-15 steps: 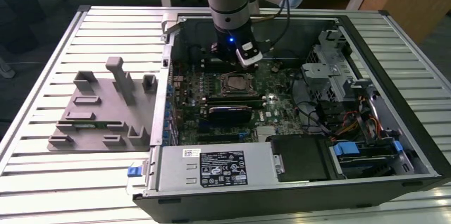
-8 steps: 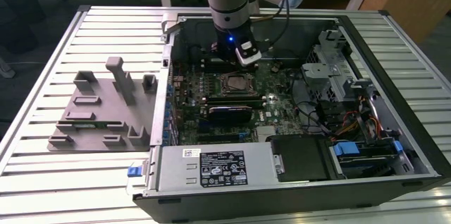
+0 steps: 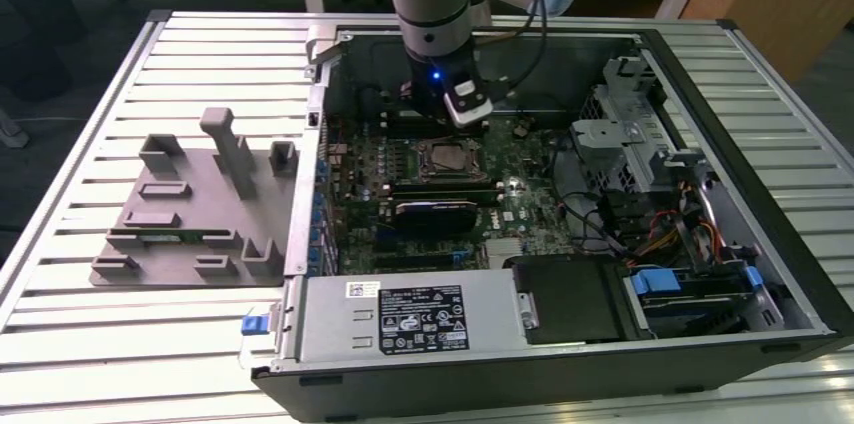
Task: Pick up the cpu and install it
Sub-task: 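Install the first cpu locking lever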
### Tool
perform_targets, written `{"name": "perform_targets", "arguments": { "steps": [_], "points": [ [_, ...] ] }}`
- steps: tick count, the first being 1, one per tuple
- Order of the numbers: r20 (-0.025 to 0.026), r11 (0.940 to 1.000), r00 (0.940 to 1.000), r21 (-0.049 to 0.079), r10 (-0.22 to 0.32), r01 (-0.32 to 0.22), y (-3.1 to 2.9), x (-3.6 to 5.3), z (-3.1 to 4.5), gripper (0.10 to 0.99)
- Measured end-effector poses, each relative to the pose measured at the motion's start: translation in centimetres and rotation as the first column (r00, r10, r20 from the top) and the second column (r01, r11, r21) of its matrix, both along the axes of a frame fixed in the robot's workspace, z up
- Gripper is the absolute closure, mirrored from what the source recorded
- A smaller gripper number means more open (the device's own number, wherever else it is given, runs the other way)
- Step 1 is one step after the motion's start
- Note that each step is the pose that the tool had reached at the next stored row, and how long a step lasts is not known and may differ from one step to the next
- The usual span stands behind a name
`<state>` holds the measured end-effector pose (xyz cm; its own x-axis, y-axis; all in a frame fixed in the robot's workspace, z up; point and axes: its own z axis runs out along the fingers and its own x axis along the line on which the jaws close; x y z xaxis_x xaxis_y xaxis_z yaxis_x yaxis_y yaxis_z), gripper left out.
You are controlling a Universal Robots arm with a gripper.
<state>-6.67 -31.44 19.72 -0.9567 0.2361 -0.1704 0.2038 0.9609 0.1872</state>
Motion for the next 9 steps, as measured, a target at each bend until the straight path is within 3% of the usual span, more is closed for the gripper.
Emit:
{"name": "perform_targets", "arguments": {
  "steps": [9],
  "points": [
    [0.0000, 0.9990, 0.9990, -0.006, -0.044, 0.044, 0.13, 0.00, -0.34, 0.980]
  ]
}}
